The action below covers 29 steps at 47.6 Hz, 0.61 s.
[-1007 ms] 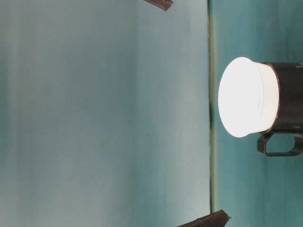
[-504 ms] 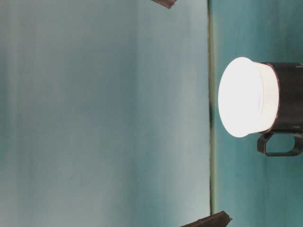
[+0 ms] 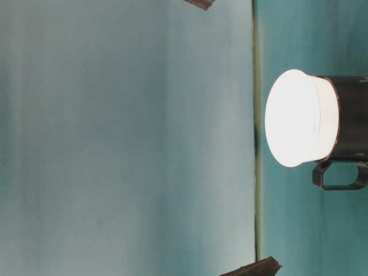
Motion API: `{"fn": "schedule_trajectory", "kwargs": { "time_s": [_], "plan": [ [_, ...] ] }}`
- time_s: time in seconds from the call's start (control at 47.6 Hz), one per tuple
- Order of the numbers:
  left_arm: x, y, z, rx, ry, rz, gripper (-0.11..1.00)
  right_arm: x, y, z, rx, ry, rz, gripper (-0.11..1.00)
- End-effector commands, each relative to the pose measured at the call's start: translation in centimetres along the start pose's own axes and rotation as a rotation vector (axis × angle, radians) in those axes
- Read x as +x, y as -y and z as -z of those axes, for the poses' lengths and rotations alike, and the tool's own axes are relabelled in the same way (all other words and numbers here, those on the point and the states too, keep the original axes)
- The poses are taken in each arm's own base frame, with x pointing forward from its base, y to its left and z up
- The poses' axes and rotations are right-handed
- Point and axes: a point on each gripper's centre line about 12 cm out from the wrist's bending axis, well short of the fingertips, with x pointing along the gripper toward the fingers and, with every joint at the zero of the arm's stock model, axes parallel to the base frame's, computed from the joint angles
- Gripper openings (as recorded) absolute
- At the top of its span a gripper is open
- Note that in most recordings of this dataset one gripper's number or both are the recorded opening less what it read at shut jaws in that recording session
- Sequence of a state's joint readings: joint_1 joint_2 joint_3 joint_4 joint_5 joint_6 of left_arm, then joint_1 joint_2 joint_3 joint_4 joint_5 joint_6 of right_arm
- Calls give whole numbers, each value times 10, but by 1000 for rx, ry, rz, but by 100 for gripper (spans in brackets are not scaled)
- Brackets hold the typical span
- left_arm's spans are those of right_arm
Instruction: Put the paper cup into the moved cup holder.
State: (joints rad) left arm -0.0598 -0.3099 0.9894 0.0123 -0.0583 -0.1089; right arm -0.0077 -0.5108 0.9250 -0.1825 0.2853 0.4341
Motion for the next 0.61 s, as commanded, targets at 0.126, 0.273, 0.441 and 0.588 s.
{"fn": "schedule_trajectory", "kwargs": {
  "time_s": [0.126,0.273,0.441,0.588],
  "plan": [
    [-1,1,-5,2,18,3,85,-2,-2,-5,-3,19,-8,86],
    [-1,1,-5,2,17,3,85,-2,-2,-5,-3,17,-7,86],
    [-1,1,-2,-1,-5,1,85,-2,-1,-3,-1,13,-6,86],
    [-1,1,-2,1,-6,1,85,-2,-1,-2,-1,11,-5,86]
  ]
}}
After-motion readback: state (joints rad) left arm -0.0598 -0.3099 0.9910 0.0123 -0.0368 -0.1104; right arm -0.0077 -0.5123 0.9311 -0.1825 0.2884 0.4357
